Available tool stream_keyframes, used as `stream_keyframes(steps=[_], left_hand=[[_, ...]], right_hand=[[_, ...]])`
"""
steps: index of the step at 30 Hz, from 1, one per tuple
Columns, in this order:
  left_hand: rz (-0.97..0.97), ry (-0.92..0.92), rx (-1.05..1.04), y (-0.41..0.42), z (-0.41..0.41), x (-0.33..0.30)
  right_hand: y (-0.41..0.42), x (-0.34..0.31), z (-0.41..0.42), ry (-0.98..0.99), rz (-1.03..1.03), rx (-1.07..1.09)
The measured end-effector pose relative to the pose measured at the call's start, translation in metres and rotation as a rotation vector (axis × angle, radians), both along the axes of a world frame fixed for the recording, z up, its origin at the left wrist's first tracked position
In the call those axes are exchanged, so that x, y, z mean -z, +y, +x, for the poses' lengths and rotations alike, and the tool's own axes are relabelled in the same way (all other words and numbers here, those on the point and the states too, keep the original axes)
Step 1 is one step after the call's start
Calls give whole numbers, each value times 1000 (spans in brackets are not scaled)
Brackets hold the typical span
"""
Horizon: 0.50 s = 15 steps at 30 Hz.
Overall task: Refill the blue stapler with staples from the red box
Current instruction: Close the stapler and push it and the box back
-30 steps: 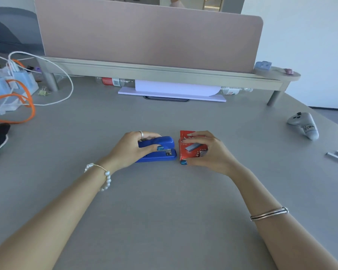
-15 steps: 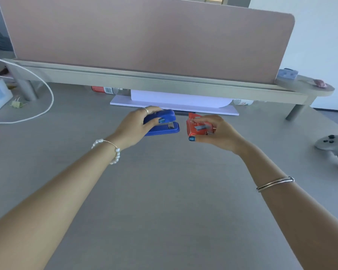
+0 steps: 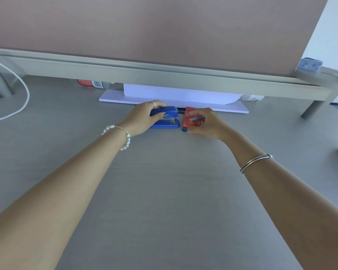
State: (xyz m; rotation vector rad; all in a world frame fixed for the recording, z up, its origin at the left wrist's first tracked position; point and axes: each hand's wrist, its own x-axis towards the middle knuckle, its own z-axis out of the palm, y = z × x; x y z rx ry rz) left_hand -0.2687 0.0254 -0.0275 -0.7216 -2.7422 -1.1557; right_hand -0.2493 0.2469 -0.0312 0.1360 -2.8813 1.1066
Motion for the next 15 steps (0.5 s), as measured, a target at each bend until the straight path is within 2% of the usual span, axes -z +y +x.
stream_keyframes(steps=[8, 15], left_hand=[[-2, -12, 1, -2, -8, 6], [-132, 69, -166, 6, 0, 2]], right_hand=[[-4, -1, -4, -69, 6, 19], [-2, -3, -1, -137, 114, 11]])
